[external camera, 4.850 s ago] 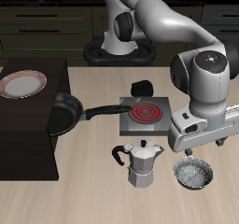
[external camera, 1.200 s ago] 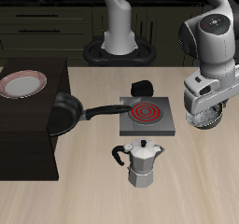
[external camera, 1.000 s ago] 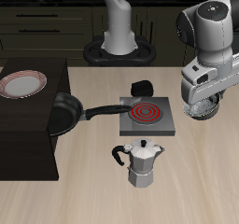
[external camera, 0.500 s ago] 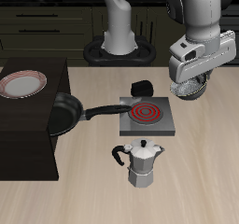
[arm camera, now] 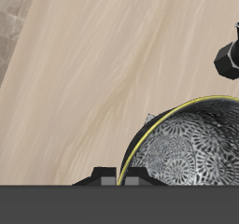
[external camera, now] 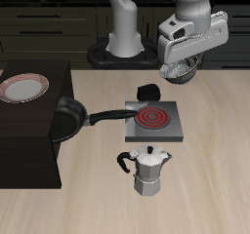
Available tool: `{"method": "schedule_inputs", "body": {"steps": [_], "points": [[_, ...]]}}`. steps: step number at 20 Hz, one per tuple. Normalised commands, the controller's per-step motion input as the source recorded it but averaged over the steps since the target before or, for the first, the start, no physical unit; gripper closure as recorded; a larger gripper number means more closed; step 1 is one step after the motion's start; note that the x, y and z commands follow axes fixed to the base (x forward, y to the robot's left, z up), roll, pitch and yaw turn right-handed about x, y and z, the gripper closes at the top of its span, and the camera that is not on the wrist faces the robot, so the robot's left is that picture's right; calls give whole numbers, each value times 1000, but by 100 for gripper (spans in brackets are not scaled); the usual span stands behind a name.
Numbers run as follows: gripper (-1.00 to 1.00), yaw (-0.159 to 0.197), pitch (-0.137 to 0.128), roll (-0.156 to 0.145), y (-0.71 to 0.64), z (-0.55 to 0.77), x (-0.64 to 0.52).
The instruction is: Place the bowl on the plate
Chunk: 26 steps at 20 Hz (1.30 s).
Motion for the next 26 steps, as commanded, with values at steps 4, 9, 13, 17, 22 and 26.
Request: {"method": "schedule_inputs", "body": {"steps": [4,9,13,17,22,26], "points": [[100,-5,-34,-17,-277,306,-232],[100,-8,-35,-55,-535,334,-98],[100,-7,-30,-64,-421,192,-22],[100,-33,-16,-74,-584,183,41],[100,-52,-10,-46,-519,142,-19],[100,-86,-2,-39,-705,93,-5]]}}
